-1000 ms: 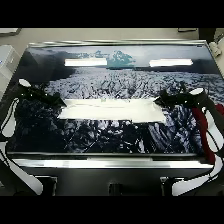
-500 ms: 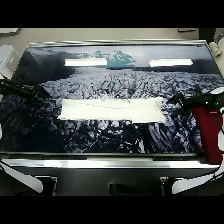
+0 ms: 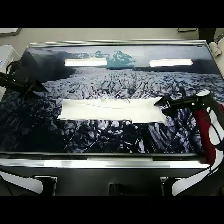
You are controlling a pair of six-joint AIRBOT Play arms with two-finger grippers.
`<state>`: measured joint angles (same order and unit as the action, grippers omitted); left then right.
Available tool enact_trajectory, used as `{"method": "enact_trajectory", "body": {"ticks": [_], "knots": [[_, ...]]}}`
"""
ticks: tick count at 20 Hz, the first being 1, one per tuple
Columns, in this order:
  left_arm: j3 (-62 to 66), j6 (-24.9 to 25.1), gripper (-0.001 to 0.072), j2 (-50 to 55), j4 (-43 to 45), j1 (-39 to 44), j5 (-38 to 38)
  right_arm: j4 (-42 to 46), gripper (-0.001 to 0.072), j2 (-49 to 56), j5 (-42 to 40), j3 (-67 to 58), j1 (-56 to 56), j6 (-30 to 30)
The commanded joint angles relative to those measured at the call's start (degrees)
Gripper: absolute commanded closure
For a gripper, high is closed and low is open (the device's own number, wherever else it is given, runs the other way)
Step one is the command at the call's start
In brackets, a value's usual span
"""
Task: Fold the clothes and pants, and hang the long-sleeved shirts on hangers.
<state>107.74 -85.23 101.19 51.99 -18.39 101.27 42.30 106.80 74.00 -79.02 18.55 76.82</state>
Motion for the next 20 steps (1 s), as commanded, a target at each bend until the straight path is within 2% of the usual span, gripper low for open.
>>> {"method": "enact_trajectory", "body": {"ticks": [1,2,3,4,5,6,7,8,10,11,14,20], "knots": [[0.04,1.03,0.0042,-1.44,0.0,4.63,-0.17,-2.27,0.0349,0.44,-2.03,-0.37,-4.17,-1.09],[0.04,1.22,0.0056,-1.4,0.0,6.54,-1.09,-2.82,0.0617,0.11,-1.7,-0.55,-4.9,-0.9],[0.04,1.25,0.0064,-1.31,0.02,8.72,-2.75,-3.32,0.0675,-0.83,-1.36,-0.74,-5.66,0.13],[0.02,1.31,0.0212,-1.16,0.02,11.06,-4.87,-3.58,0.0677,-2.34,-1.42,-0.85,-6.58,0.11],[-0.11,1.9,0.0489,-0.92,0.02,13.94,-7.56,-3.65,0.0677,-4.26,-1.51,-0.85,-7.52,0.39],[-0.31,3.32,0.0611,-0.52,0.02,17.38,-10.56,-3.72,0.0677,-6.62,-1.55,-0.85,-8.61,1.25],[-0.94,4.92,0.0658,-0.07,0.02,20.83,-13.97,-3.72,0.0677,-9.03,-1.55,-0.85,-9.62,2.51],[-1.95,6.14,0.0686,0.48,0.04,24.46,-17.51,-3.69,0.0677,-11.78,-1.51,-0.85,-10.8,3.93],[-5.31,8.13,0.0686,1.97,0.59,31.06,-23.98,-3.69,0.0678,-17.62,-1.46,-0.85,-12.83,6.69],[-7.63,7.34,0.0686,2.99,1.18,33.51,-27.08,-3.69,0.0678,-20.48,-1.46,-0.85,-13.68,8.02],[-14.29,-0.04,0.0686,6.67,-0.76,37.92,-35.43,-3.65,0.0678,-28.11,-0.98,-0.83,-16.48,11.04],[-18.97,-1.16,0.0686,11.87,-23.71,48.83,-52.74,-3.56,0.0677,-37.0,0.46,-0.85,-20.28,16.76]]}}
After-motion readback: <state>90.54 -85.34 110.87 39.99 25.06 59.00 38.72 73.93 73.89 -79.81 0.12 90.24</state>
